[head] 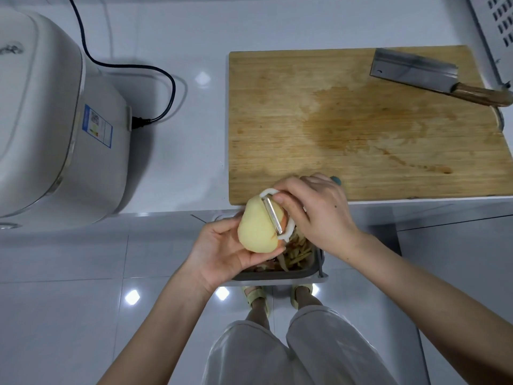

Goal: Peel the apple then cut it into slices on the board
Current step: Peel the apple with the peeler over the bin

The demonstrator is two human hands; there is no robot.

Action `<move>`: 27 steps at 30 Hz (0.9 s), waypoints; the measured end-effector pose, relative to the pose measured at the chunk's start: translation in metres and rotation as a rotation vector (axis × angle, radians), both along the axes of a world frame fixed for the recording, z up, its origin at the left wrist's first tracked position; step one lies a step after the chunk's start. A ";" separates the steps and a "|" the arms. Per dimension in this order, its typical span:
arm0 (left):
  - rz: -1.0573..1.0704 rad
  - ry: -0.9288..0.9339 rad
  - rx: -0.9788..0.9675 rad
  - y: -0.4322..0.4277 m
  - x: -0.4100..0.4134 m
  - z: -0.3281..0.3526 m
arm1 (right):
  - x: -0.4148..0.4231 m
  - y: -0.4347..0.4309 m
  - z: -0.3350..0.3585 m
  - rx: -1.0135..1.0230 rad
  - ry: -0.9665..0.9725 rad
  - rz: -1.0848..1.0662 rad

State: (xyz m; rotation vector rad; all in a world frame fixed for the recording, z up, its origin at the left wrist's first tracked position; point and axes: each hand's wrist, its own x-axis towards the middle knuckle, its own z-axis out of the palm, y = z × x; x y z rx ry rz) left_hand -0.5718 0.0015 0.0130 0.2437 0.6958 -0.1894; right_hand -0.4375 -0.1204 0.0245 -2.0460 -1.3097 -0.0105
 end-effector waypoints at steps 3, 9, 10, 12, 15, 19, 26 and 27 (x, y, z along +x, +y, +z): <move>-0.011 -0.072 0.002 -0.001 0.002 0.007 | -0.003 -0.003 0.001 0.025 0.114 -0.060; -0.086 -0.169 0.119 0.001 0.003 0.010 | -0.007 -0.002 -0.001 0.037 0.238 -0.035; -0.098 -0.155 0.150 0.000 0.004 0.011 | -0.007 -0.001 -0.002 0.034 0.235 -0.025; -0.110 -0.110 0.227 0.000 0.005 0.011 | -0.007 0.000 -0.002 0.026 0.220 -0.011; -0.192 0.021 0.494 -0.005 0.008 0.017 | -0.007 0.000 -0.001 0.038 0.114 -0.015; -0.280 0.061 0.785 -0.013 0.007 0.017 | -0.008 0.003 0.006 0.045 -0.071 -0.051; -0.257 0.055 0.688 -0.012 0.003 0.017 | -0.012 0.005 0.006 0.054 -0.088 -0.028; -0.260 0.060 0.669 -0.011 0.001 0.017 | -0.012 0.005 0.004 0.055 -0.072 -0.021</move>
